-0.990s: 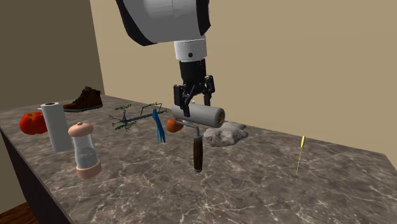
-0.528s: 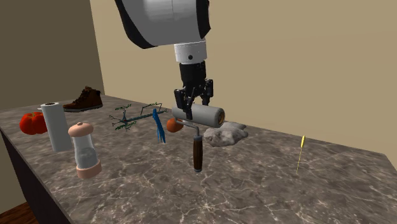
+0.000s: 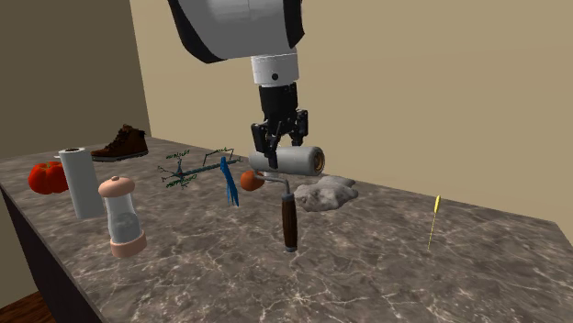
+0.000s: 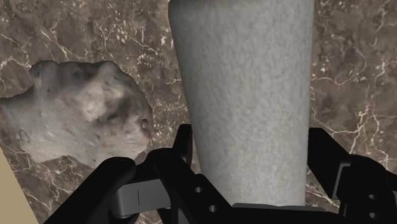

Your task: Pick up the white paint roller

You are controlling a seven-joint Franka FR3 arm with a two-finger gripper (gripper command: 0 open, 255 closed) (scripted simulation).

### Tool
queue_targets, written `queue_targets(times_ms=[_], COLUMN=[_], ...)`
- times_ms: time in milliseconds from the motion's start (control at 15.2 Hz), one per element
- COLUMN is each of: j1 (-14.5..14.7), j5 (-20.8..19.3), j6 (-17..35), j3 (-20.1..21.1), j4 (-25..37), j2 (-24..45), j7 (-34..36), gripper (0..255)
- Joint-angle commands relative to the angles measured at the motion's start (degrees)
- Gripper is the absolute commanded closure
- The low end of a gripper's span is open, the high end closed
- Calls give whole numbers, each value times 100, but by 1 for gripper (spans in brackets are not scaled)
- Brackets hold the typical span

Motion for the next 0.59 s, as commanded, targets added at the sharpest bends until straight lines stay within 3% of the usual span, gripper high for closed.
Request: queue_targets(times_ms=[0,528], j1=[2,7], j5=[5,23], j6=[-124,-674], j3=[2,6], j4=[90,438], j2=[-38,-242], j7=[-9,-56], gripper=[255,255])
